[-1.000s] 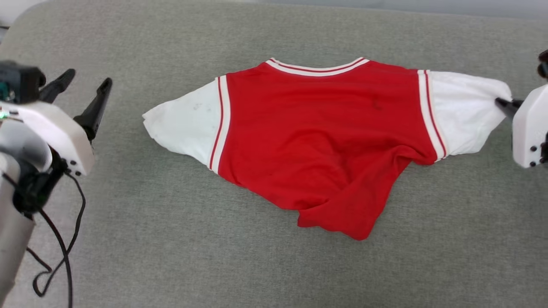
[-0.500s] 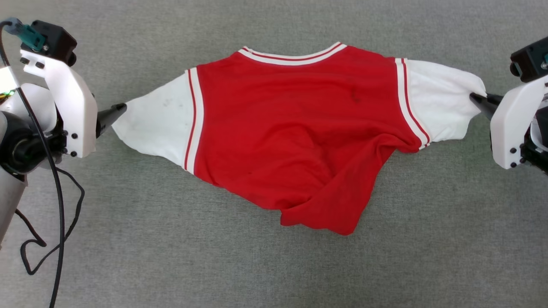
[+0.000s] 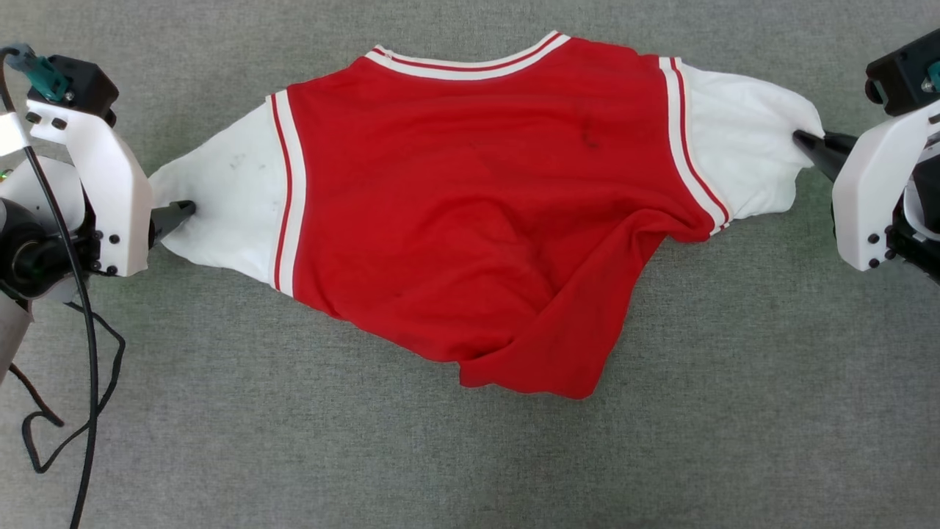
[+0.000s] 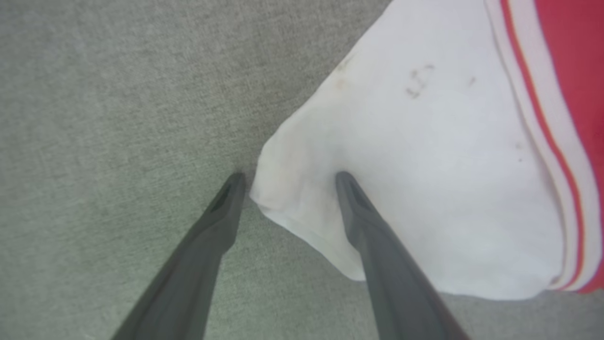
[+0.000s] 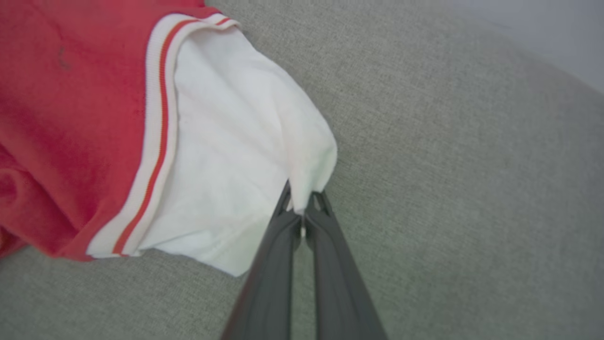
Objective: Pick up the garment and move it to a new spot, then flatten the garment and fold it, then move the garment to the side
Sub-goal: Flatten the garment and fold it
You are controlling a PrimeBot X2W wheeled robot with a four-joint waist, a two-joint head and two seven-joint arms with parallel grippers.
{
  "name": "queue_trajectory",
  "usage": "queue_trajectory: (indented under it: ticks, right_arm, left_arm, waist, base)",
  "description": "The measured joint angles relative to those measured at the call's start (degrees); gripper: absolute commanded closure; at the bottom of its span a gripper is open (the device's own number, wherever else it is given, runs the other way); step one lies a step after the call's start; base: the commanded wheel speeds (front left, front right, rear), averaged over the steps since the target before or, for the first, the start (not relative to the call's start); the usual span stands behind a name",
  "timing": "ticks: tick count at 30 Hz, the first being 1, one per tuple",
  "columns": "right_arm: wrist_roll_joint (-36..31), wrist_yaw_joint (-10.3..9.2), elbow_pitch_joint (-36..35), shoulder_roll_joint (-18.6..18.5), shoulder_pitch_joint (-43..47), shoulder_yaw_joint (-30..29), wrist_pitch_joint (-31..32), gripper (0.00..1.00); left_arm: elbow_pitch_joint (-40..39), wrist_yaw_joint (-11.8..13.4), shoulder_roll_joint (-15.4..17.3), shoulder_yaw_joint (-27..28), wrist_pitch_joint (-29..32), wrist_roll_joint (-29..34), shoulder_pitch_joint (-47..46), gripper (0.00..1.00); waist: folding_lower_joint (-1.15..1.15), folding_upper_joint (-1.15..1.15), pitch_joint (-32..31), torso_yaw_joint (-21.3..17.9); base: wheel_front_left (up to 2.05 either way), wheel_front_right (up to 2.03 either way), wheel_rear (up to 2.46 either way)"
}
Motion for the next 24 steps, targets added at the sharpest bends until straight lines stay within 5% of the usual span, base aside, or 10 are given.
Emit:
queue_trajectory:
  ticks: [4, 5, 6, 13, 24]
  right_arm:
    - [0.0, 0.0, -0.16, -0.02, -0.45, 0.24, 0.0, 1.0]
    - [0.0, 0.0, -0.2, -0.01, -0.47, 0.35, 0.0, 1.0]
    - [0.0, 0.0, -0.2, -0.01, -0.5, 0.42, 0.0, 1.0]
    - [0.27, 0.0, 0.23, 0.12, -0.97, 1.42, -1.01, 1.0]
    - [0.21, 0.0, 2.91, 0.08, -1.57, 0.68, -7.24, 1.0]
  left_arm:
    - [-0.08, 0.01, 0.41, -2.74, -0.05, -0.58, -0.99, 0.0]
    - [-0.09, 0.07, 0.55, -3.28, -0.11, -0.86, -1.19, 0.24]
    - [-0.09, 0.08, 0.68, -4.01, -0.35, -0.86, -1.46, 1.0]
    - [0.83, -0.01, 0.3, -7.46, -3.34, -2.09, -2.93, 1.0]
    - [1.2, -0.01, 0.07, -10.18, -17.1, -1.45, -4.82, 1.0]
  waist:
    - [0.0, 0.0, 0.6, -0.22]
    - [0.0, 0.0, 0.71, -0.23]
    - [-0.01, 0.0, 0.83, -0.25]
    - [-0.01, 0.0, 0.81, -0.06]
    - [0.0, 0.0, -4.78, 1.0]
  base:
    - [0.0, 0.0, 0.0]
    - [0.0, 0.0, 0.0]
    - [0.0, 0.0, 0.0]
    - [0.0, 0.0, 0.0]
    - [0.0, 0.0, 0.0]
